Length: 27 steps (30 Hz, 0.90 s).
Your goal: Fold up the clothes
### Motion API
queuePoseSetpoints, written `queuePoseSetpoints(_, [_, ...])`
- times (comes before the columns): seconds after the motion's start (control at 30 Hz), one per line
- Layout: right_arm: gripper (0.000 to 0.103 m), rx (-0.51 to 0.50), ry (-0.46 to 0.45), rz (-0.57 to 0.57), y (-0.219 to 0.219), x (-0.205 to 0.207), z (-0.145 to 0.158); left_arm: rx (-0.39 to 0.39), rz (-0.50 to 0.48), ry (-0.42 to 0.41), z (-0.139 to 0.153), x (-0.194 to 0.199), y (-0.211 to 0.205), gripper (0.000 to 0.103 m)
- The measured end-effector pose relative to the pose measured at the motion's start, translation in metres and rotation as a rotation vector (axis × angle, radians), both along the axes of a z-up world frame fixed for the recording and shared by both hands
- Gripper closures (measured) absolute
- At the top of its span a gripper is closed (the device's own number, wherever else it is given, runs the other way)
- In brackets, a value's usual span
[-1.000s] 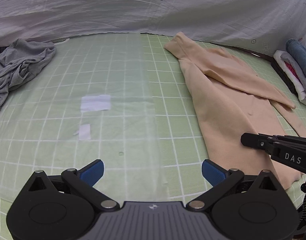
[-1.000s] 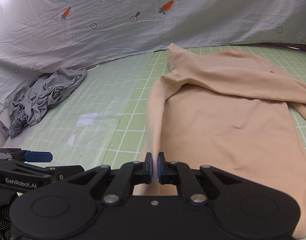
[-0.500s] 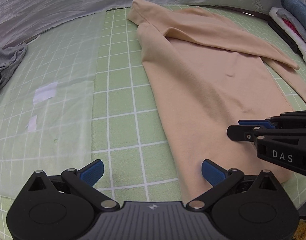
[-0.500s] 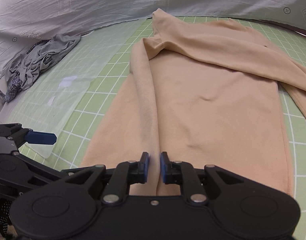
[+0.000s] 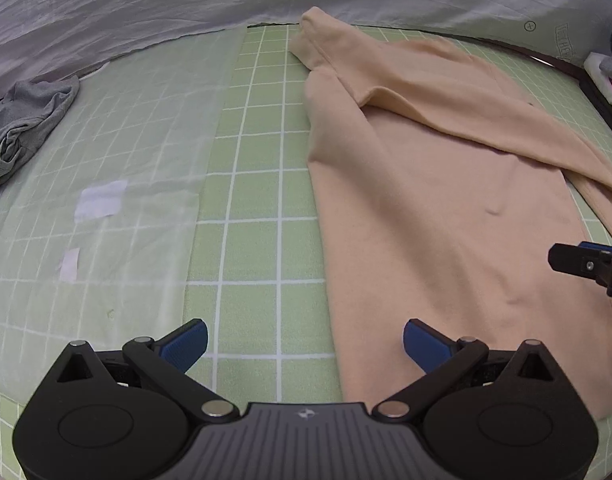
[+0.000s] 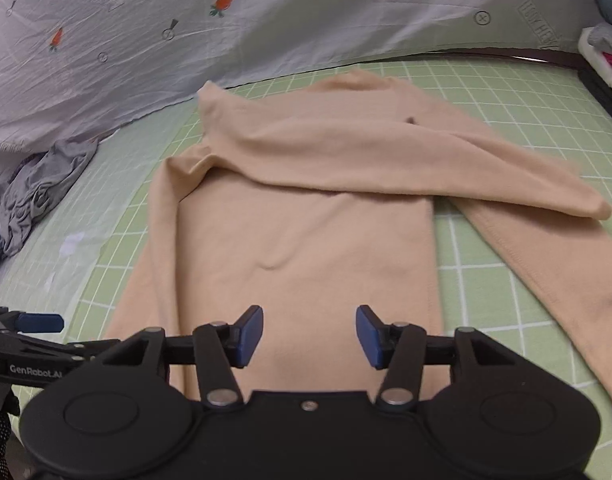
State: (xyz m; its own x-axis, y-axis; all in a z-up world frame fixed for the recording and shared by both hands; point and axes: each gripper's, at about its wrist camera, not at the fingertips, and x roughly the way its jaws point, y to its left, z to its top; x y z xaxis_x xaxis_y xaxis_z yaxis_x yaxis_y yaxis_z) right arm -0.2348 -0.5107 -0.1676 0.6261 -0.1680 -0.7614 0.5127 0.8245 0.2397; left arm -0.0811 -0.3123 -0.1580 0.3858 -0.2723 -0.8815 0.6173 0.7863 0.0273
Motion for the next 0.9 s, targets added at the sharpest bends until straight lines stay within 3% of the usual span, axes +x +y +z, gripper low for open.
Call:
queuePoseSetpoints(0.3, [0.050,-0.076,-0.010,-0.434,-0.106,-0.034,0.003,-0.140,0.080,-0.003,0.017,0.104,-0.042,0.000])
queuePoseSetpoints(0.43, [0.049,-0.049,-0.008,-0.591,-0.155,-0.045,0.002,-0.207,0.098,0.002,0.022,0.154,-0.075,0.001])
queuePoseSetpoints(0.57, [0.049,0.028,-0.008,-0.630,-0.183,-0.045,-0.002,-0.286,0.111,0.014,0.023,0.195,-0.111,0.004])
queuePoseSetpoints(0.67, [0.051,0.077,0.013,-0.646,-0.194,-0.042,-0.006,-0.291,0.129,0.042,0.010,0.211,-0.129,0.014])
queuePoseSetpoints(0.7, [0.052,0.089,0.018,-0.645,-0.195,-0.042,-0.008,-0.290,0.134,0.054,0.005,0.214,-0.133,0.022])
queuePoseSetpoints(0.77, [0.067,0.111,0.029,-0.644,-0.195,-0.041,-0.011,-0.293,0.138,0.082,-0.002,0.221,-0.141,0.037])
queuePoseSetpoints(0.8, [0.073,0.121,0.034,-0.644,-0.195,-0.041,-0.012,-0.297,0.139,0.094,-0.004,0.224,-0.144,0.055])
queuePoseSetpoints(0.83, [0.088,0.108,0.032,-0.638,-0.194,-0.041,-0.011,-0.301,0.141,0.107,-0.007,0.226,-0.146,0.079])
queuePoseSetpoints(0.87, [0.099,0.101,0.025,-0.632,-0.193,-0.042,-0.010,-0.311,0.138,0.116,-0.007,0.228,-0.148,0.087])
queuePoseSetpoints(0.9, [0.099,0.096,0.000,-0.630,-0.193,-0.044,-0.008,-0.322,0.133,0.124,-0.006,0.229,-0.149,0.091])
